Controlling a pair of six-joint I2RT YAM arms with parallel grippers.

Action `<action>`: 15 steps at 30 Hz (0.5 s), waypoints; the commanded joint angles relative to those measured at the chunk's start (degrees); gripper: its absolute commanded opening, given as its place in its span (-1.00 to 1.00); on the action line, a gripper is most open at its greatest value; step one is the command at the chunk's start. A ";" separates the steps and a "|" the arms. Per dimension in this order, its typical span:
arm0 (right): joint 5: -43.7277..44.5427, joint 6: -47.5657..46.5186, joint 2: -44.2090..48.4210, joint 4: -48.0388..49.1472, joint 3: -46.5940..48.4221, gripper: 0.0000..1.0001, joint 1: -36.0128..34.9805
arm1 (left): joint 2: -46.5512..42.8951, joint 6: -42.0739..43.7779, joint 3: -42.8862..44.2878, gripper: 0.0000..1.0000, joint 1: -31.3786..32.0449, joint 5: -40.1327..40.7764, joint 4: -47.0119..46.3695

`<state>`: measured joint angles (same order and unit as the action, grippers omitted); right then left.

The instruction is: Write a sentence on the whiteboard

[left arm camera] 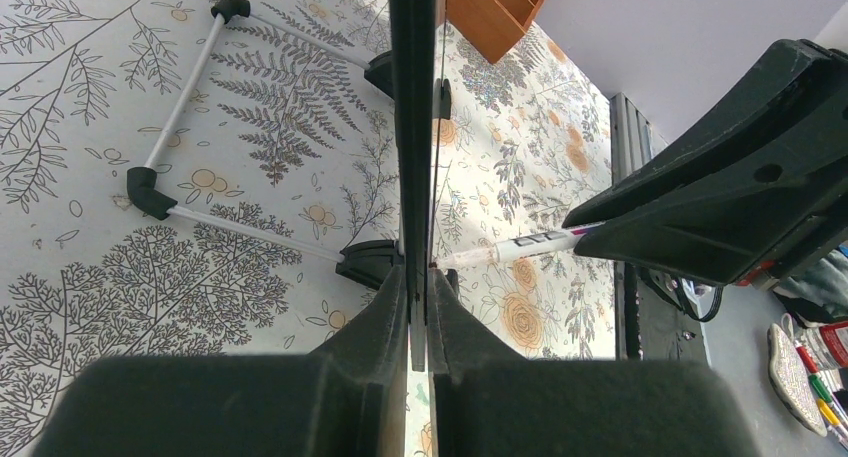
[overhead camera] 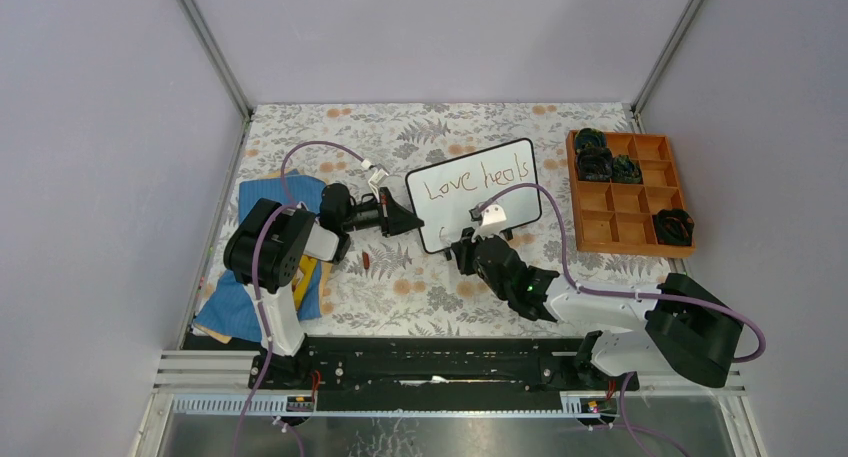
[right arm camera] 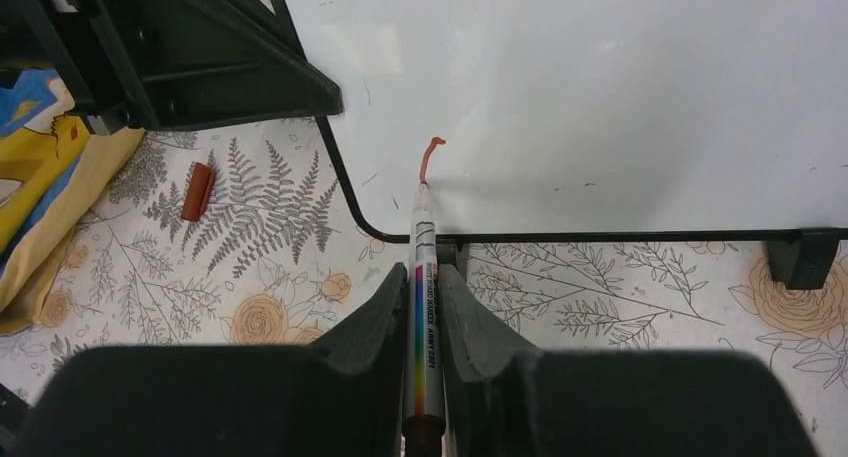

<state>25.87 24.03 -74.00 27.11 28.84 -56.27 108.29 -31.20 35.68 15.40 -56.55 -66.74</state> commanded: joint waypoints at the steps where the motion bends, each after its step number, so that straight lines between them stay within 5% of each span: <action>1: 2.57 0.68 -0.32 -3.69 2.25 -1.00 -0.32 | 0.77 2.41 -0.07 -1.00 1.65 0.66 5.47; 15: 8.35 1.09 0.55 -7.03 4.24 -1.00 -0.25 | 0.61 3.08 -0.07 -1.00 1.83 0.66 6.35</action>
<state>28.51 25.39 -73.87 21.19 30.30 -56.73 108.22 -30.85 35.68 15.62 -56.47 -66.30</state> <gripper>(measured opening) 0.193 0.127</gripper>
